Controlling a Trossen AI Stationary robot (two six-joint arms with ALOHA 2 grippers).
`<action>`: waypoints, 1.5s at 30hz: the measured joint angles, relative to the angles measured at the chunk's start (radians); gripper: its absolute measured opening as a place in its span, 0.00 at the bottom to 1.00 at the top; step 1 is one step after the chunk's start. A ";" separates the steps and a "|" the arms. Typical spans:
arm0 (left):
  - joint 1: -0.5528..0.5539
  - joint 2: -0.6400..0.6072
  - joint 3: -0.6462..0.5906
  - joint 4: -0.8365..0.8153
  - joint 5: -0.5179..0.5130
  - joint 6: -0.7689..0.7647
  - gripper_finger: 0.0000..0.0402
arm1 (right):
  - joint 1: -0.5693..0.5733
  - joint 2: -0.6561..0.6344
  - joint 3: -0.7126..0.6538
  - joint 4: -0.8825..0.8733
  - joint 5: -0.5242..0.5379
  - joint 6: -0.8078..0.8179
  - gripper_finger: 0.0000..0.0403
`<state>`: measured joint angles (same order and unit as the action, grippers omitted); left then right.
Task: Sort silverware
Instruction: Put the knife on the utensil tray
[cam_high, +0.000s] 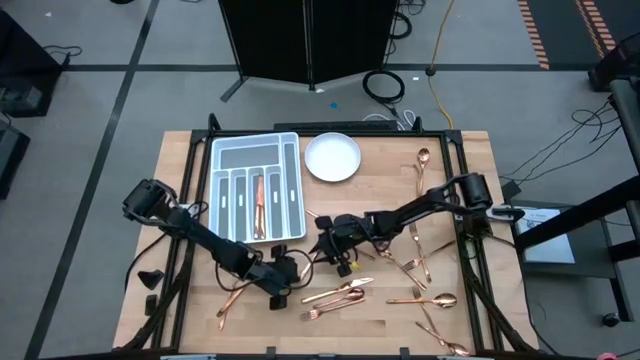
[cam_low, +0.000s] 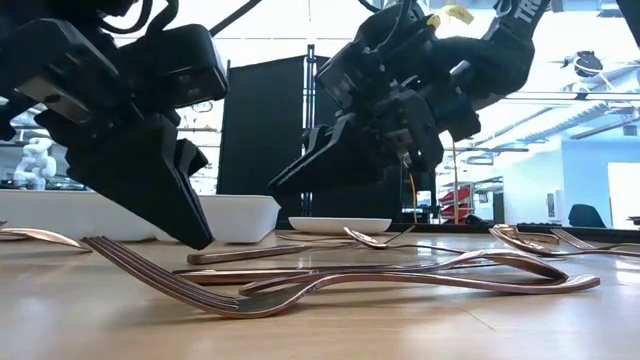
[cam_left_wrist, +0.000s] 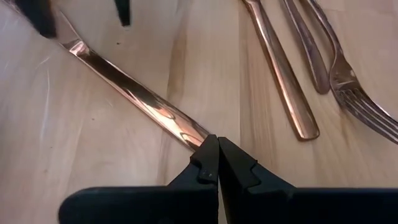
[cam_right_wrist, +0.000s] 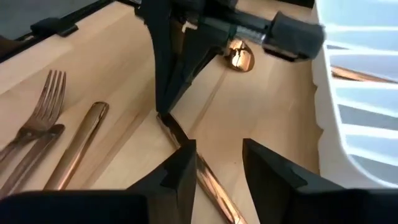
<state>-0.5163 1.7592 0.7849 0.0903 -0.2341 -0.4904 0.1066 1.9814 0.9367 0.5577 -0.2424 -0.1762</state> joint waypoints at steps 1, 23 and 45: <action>0.000 0.000 0.000 -0.001 0.001 0.000 0.00 | 0.000 0.006 0.000 0.000 0.000 -0.002 0.31; 0.000 0.016 0.003 -0.012 0.009 -0.002 0.00 | -0.003 0.030 0.000 0.028 0.005 -0.023 0.31; -0.012 -0.052 -0.003 -0.139 0.054 -0.054 0.00 | -0.022 0.030 0.000 -0.013 0.004 -0.024 0.31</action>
<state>-0.5282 1.7069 0.7815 -0.0485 -0.1799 -0.5446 0.0849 2.0113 0.9367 0.5446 -0.2382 -0.2001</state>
